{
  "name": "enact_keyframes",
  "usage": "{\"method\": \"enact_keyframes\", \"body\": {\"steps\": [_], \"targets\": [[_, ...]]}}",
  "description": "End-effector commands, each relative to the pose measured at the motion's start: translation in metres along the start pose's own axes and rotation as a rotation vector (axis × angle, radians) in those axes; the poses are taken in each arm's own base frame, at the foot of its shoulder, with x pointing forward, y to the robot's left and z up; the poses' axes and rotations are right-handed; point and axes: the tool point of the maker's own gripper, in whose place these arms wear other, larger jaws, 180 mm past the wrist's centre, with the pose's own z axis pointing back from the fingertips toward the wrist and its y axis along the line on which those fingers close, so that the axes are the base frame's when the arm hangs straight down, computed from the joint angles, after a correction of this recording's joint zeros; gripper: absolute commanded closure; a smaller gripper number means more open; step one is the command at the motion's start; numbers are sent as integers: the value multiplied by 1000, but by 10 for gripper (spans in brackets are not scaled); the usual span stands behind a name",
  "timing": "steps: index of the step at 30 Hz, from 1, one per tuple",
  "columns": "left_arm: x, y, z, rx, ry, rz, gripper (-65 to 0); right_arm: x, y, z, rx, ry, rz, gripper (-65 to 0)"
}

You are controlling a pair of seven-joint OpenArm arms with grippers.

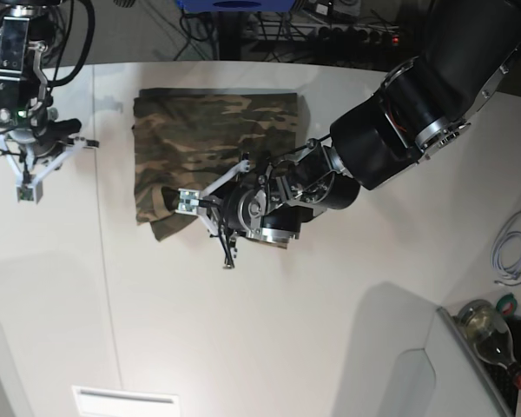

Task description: Layout the t-shirt on the table in an organized manner, then fold the t-shirt properly

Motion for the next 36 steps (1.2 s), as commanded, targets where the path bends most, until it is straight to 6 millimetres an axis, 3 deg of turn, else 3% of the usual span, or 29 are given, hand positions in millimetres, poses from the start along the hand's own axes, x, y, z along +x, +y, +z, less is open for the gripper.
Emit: {"method": "enact_keyframes", "body": {"steps": [1, 5, 8, 14, 22, 25, 26, 28, 30, 31, 32, 36], "targets": [[4, 7, 3, -1, -5, -14, -140, 14, -4, 3, -9, -44, 4, -2], [4, 7, 3, 0, -3, -16, -436, 14, -4, 3, -9, -44, 4, -2], [3, 20, 7, 20, 9, -30, -536, 14, -4, 3, -9, -44, 4, -2], [7, 53, 33, 111, 40, -96, -541, 14, -3, 2, -8, -44, 5, -2], [28, 55, 63, 120, 23, -208, -541, 16, -3, 3, -8, -50, 5, -2], [36, 74, 88, 218, -13, -146, -536, 11, -4, 5, -10, -42, 8, -2], [38, 83, 102, 268, -36, -103, -518, 7, -6, 9, -13, -40, 11, -2], [39, 94, 131, 375, -97, 16, -406, -2, -7, 21, -17, -43, 28, -2], [29, 94, 159, 472, -139, 138, -211, -9, -7, 41, -19, -58, 54, -2], [20, 86, 170, 507, -152, 202, -79, -11, -7, 52, -21, -70, 72, -2], [11, 79, 178, 533, -156, 252, 0, -15, -7, 63, -23, -75, 87, -2], [-35, 22, 182, 522, -83, 417, 0, -35, -20, 84, -53, -41, 106, -2]]}}
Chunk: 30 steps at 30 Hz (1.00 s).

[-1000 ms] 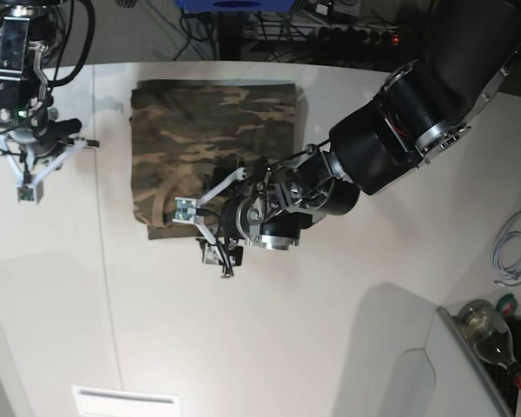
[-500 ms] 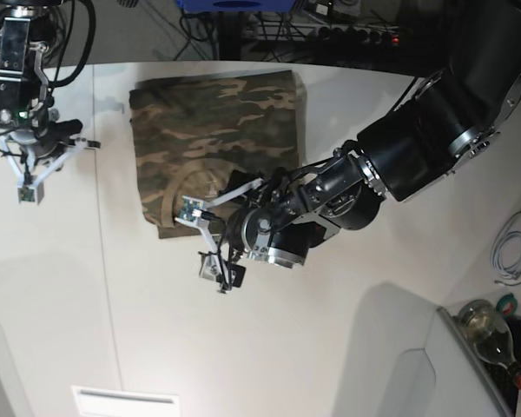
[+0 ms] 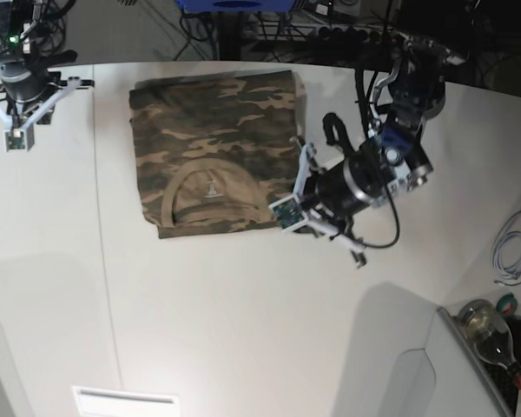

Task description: Layout the t-shirt on the table in an organized manner, then fold the t-shirt properly

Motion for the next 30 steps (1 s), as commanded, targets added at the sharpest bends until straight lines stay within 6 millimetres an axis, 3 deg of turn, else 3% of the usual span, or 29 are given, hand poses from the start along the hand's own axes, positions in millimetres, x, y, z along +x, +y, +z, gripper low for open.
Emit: {"method": "enact_keyframes", "body": {"steps": [1, 3, 7, 9, 12, 17, 21, 23, 25, 27, 28, 30], "targets": [[-4, 1, 9, 15, -9, 13, 0, 0, -17, 6, -43, -12, -1, -2], [-33, -28, 17, -41, 56, 50, 0, -16, -20, 10, -52, 24, -8, -2], [-89, -91, 46, -146, 194, 146, 0, -79, -9, 25, -13, 175, -5, -2], [-107, -119, 62, -191, 247, 188, 0, -108, -2, 33, 31, 257, 29, -2], [-129, -176, 88, -303, 330, 251, 0, -159, 9, 37, 178, 443, 69, -2], [-170, -283, 119, -542, 489, 365, 0, -254, 18, 13, 352, 784, -8, -2], [-204, -346, 113, -562, 564, 590, 0, -306, 24, -10, 352, 923, -13, -2], [-227, -370, 107, -520, 573, 732, 0, -321, 32, -24, 348, 889, -17, -2], [-252, -386, 104, -485, 596, 838, 0, -334, 54, -32, 363, 822, -15, -2], [-277, -394, 108, -454, 638, 956, 0, -342, 71, -36, 372, 726, -16, -6], [-282, -393, 112, -431, 647, 1007, 0, -344, 80, -36, 381, 683, -18, -6], [-270, -350, 69, -313, 478, 1030, 0, -346, 99, -33, 398, 600, -30, -6]]}}
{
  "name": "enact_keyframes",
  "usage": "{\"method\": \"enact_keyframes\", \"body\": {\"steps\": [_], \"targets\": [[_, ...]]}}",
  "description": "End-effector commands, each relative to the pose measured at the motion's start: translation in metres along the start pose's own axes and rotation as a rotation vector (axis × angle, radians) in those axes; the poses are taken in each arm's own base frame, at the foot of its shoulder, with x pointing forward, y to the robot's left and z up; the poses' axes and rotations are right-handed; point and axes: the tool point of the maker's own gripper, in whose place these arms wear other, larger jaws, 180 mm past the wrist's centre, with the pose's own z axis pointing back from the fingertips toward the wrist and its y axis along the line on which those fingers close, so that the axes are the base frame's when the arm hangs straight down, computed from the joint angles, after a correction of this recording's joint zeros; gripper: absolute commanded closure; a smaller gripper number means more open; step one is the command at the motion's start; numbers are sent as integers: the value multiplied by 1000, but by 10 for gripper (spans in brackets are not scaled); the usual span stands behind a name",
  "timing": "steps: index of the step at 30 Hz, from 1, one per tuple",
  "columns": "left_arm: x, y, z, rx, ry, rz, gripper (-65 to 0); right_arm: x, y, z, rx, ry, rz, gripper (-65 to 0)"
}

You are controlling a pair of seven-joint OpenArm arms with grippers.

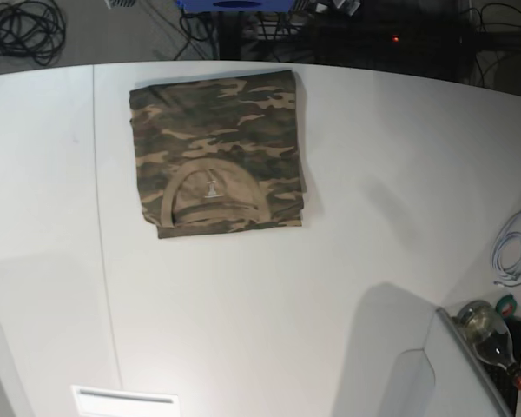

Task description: Layout the t-shirt on the table in an organized manner, then fold the t-shirt properly

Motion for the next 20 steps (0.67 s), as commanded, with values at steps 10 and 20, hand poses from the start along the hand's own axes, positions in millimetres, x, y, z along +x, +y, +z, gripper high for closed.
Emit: {"method": "enact_keyframes", "body": {"steps": [10, 20], "targets": [[-10, -25, 2, -30, -51, 5, 0, -1, 32, -6, 46, -61, -10, -6], [-23, -23, 4, -20, -13, 43, 0, 27, 10, 0, 30, -126, 27, -6]]}}
